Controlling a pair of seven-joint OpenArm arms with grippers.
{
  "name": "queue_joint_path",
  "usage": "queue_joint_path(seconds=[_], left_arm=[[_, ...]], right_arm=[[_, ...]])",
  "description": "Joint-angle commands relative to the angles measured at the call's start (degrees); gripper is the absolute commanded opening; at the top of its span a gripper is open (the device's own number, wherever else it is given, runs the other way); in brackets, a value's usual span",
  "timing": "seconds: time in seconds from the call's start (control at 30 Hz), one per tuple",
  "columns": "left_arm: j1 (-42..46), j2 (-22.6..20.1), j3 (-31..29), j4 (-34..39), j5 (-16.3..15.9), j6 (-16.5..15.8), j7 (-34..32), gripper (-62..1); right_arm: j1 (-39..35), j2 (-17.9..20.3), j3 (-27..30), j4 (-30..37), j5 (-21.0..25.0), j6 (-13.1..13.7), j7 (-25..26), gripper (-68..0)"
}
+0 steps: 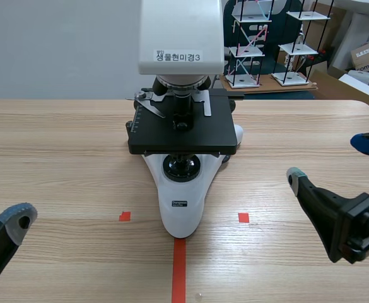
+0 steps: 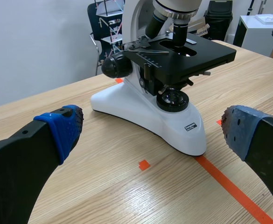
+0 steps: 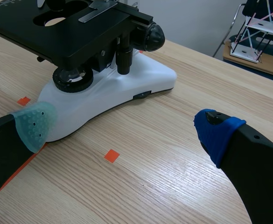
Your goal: Return to the home posture
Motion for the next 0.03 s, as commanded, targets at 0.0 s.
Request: queue_joint_path(seconds=[0.0], left_arm=[[0.1,-0.2,-0.2,0.7,-0.7,-0.1,-1.0,1.4]], right_arm=[[0.0,0.6,0.2,1.0,0.7,0.0,0.9,-2.2]])
